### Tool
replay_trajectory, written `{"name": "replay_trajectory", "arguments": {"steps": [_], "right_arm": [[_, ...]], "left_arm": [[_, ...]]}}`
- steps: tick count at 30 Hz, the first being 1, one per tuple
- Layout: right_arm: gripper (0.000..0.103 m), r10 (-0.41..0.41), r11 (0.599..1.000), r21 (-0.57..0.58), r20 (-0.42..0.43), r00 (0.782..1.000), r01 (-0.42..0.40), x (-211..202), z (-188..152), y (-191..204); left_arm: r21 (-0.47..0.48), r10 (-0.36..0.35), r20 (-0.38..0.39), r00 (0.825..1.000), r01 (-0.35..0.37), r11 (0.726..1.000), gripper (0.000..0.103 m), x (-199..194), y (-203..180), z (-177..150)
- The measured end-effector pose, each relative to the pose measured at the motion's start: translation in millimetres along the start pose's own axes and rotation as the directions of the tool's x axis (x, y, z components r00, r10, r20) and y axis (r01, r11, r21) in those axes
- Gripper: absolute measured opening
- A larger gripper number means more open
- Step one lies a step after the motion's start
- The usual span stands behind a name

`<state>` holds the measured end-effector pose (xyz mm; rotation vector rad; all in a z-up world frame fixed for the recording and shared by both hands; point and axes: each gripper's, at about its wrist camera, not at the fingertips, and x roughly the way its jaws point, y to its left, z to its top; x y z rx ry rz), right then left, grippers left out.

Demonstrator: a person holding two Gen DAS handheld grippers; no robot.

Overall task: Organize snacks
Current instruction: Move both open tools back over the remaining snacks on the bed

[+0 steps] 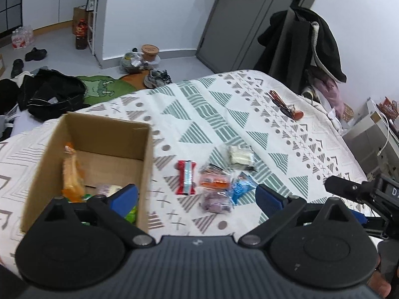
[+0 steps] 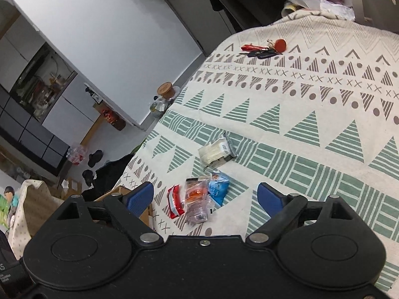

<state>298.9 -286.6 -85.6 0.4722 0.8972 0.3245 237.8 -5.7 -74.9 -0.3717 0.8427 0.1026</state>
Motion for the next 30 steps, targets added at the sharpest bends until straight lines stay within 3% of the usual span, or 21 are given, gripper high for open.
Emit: {"name": "replay_trajectory", "arguments": {"steps": [15, 23, 30], "right_arm": [[0.087, 0.014, 0.997, 0.07, -0.056, 0.998, -0.01, 38, 6, -25], [0.083, 0.013, 0.995, 0.097, -0.109, 0.994, -0.002, 70, 6, -34], [0.08, 0.033, 0.996, 0.088, -0.136, 0.99, -0.021, 90, 7, -34]], "left_arm": [[0.015, -0.028, -0.073, 0.997, 0.029, 0.999, 0.097, 64, -32, -11], [-0.014, -0.039, -0.133, 0.99, 0.037, 0.999, 0.084, 108, -32, -15], [-0.016, -0.019, -0.193, 0.981, 0.017, 1.0, 0.081, 144, -34, -23]]}}
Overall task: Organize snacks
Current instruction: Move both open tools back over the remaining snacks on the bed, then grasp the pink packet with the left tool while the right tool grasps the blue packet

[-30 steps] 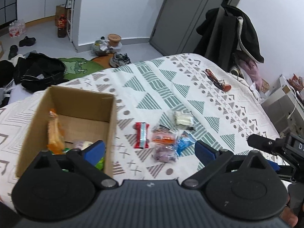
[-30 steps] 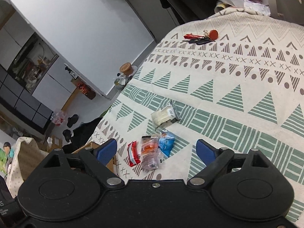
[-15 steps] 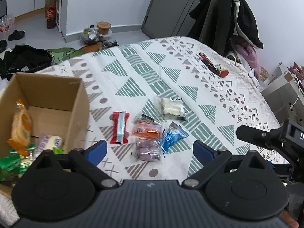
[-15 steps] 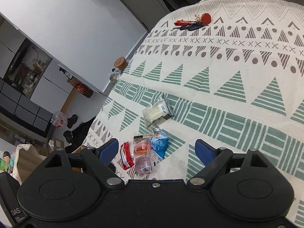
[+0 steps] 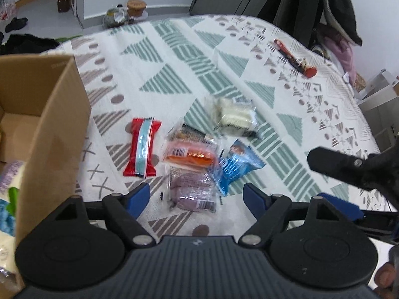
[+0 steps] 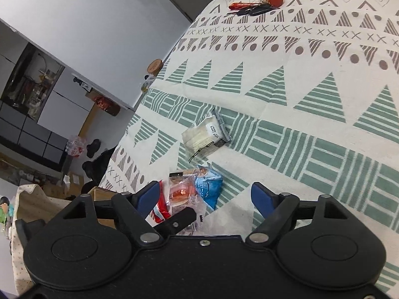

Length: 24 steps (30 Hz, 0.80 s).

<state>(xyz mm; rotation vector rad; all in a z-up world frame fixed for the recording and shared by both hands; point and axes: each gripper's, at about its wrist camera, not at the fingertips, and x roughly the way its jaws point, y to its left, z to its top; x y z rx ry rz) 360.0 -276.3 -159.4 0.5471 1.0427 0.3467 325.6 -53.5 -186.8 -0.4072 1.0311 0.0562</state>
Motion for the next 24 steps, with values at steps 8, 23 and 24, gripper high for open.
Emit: {"name": "replay_trajectory", "arguments": {"steps": [8, 23, 24], "right_arm": [[0.076, -0.005, 1.0, 0.012, -0.044, 0.999, 0.006, 34, 3, 0], [0.024, -0.036, 0.999, 0.017, -0.104, 0.994, 0.038, 76, 5, 7], [0.006, -0.026, 0.999, 0.03, -0.089, 0.996, 0.028, 73, 8, 8]], "left_arm": [[0.003, 0.004, -0.035, 0.999, -0.004, 1.0, 0.058, 29, 4, -1], [-0.099, -0.018, -0.028, 0.999, 0.015, 0.995, 0.038, 5, 40, 8], [-0.099, -0.015, -0.029, 0.999, 0.012, 0.995, 0.038, 1, 41, 7]]}}
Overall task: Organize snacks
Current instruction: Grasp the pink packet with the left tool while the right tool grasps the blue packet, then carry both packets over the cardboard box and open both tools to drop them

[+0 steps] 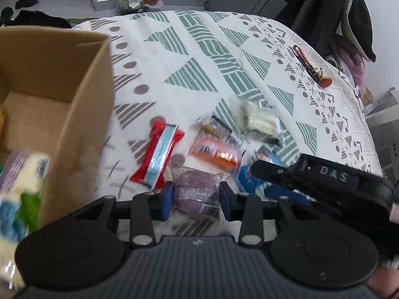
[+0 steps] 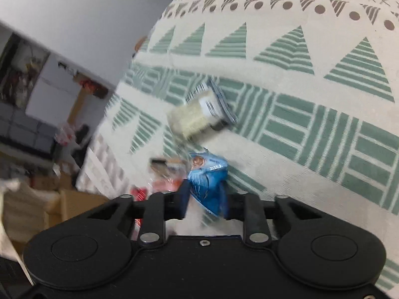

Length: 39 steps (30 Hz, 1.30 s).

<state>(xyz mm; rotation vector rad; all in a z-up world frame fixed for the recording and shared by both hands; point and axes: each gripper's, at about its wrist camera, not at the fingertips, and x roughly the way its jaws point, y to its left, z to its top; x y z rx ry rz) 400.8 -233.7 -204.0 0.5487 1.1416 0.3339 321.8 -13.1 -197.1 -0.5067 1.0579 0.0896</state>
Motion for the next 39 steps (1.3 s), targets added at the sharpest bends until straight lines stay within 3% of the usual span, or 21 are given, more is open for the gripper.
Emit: {"name": "replay_trajectory", "arguments": {"steps": [1, 8, 11, 12, 13, 17, 20, 21, 22, 23, 30, 39], "right_arm": [[0.0, 0.004, 1.0, -0.013, 0.015, 1.0, -0.004, -3, 0, 3], [0.0, -0.02, 0.999, -0.046, 0.047, 0.999, 0.022, -23, -12, 1], [0.027, -0.049, 0.998, -0.042, 0.011, 0.999, 0.049, -18, -10, 3], [0.054, -0.047, 0.998, -0.045, 0.026, 0.999, 0.048, -19, -11, 6], [0.064, -0.044, 0.998, -0.05, 0.051, 0.998, 0.047, -22, -11, 8], [0.064, -0.013, 0.998, -0.057, 0.055, 0.998, 0.017, -11, -5, 17], [0.061, -0.046, 0.997, -0.056, 0.046, 0.998, 0.049, 6, -2, 17], [0.054, -0.053, 0.997, -0.053, 0.041, 0.998, 0.055, 10, -2, 16], [0.037, -0.054, 0.997, -0.05, 0.033, 0.998, 0.056, 15, -2, 15], [0.028, -0.055, 0.997, -0.053, 0.022, 0.998, 0.056, 18, -2, 14], [0.026, -0.041, 0.998, -0.041, 0.048, 0.998, 0.043, -4, -9, 15], [0.026, 0.027, 0.996, -0.091, 0.098, 0.995, -0.018, -43, -22, 47]], "left_arm": [[-0.002, 0.004, 0.001, 1.0, -0.004, 1.0, 0.038, -4, 1, 0], [0.029, -0.009, 0.038, 0.999, 0.008, 1.0, 0.038, -28, -6, 7], [0.027, -0.024, 0.058, 0.998, 0.022, 0.999, 0.038, -34, -6, 12], [0.024, -0.027, 0.067, 0.997, 0.025, 0.999, 0.038, -37, -6, 13], [0.022, -0.028, 0.074, 0.997, 0.027, 0.999, 0.038, -39, -5, 14], [0.02, -0.025, 0.095, 0.995, 0.023, 1.0, 0.038, -53, -7, 14], [0.024, -0.018, 0.104, 0.994, 0.016, 1.0, 0.038, -62, -7, 14], [0.023, -0.016, 0.107, 0.994, 0.014, 1.0, 0.038, -66, -7, 15], [0.024, -0.012, 0.113, 0.993, 0.01, 1.0, 0.038, -69, -6, 14], [0.024, -0.01, 0.119, 0.993, 0.008, 1.0, 0.038, -72, -5, 14], [0.001, 0.003, 0.143, 0.99, -0.004, 1.0, 0.038, -94, 11, 13], [-0.018, 0.002, 0.193, 0.981, 0.001, 1.0, 0.038, -126, 28, 11]]}}
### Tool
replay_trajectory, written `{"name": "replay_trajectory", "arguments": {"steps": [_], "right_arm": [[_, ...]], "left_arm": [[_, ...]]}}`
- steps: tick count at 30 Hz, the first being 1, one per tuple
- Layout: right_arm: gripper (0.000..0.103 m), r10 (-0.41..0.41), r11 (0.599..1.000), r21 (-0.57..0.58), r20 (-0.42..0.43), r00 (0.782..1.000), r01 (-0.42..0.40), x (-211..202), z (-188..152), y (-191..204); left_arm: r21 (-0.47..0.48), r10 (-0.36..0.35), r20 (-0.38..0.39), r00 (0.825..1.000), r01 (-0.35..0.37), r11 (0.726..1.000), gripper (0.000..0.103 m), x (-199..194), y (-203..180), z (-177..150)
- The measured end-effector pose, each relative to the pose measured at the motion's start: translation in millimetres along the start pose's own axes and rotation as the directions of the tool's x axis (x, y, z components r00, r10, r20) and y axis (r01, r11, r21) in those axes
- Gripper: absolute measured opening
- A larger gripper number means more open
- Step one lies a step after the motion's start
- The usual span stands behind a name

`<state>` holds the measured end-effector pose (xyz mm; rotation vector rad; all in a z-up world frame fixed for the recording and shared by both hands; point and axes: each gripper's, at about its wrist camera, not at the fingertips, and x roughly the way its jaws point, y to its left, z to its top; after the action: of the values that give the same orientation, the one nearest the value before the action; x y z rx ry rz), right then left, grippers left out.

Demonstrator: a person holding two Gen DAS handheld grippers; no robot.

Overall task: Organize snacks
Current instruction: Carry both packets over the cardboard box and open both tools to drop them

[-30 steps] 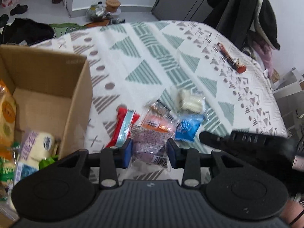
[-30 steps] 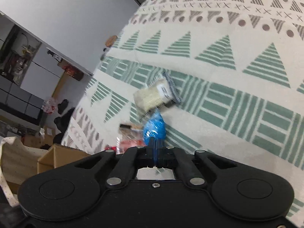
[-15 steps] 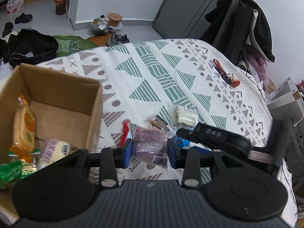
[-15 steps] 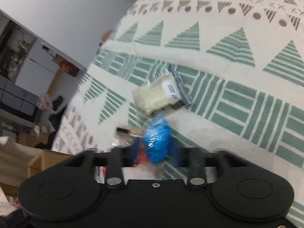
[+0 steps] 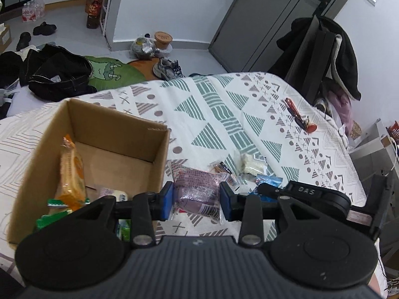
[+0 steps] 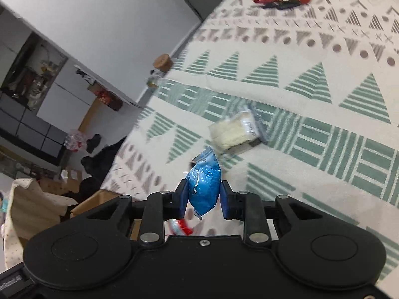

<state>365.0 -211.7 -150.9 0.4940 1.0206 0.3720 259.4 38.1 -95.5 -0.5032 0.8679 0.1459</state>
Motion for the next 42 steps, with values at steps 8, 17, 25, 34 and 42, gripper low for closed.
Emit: {"name": "replay_trajectory", "arguments": {"steps": [8, 17, 25, 34, 42], "right_arm": [[0.026, 0.08, 0.991, -0.114, 0.031, 0.996, -0.076, -31, -21, 50], [0.026, 0.15, 0.973, -0.185, 0.034, 0.988, -0.141, -47, -40, 92], [0.026, 0.219, 0.949, -0.237, 0.013, 0.976, -0.21, -44, -50, 119], [0.029, 0.264, 0.926, -0.262, -0.06, 0.963, -0.27, -24, -62, 135], [0.058, 0.24, 0.937, -0.243, -0.072, 0.968, -0.251, -17, -56, 124]], "left_arm": [[-0.02, 0.003, 0.045, 0.999, -0.003, 1.0, 0.038, -33, 22, 2], [-0.046, 0.027, 0.078, 0.997, -0.024, 0.999, 0.038, -63, 65, 8], [-0.057, 0.029, 0.086, 0.996, -0.024, 0.998, 0.039, -72, 87, 15], [-0.078, 0.04, 0.097, 0.994, -0.032, 0.996, 0.049, -63, 96, 23], [-0.082, 0.079, 0.082, 0.993, -0.072, 0.994, 0.073, -46, 93, 23]]}}
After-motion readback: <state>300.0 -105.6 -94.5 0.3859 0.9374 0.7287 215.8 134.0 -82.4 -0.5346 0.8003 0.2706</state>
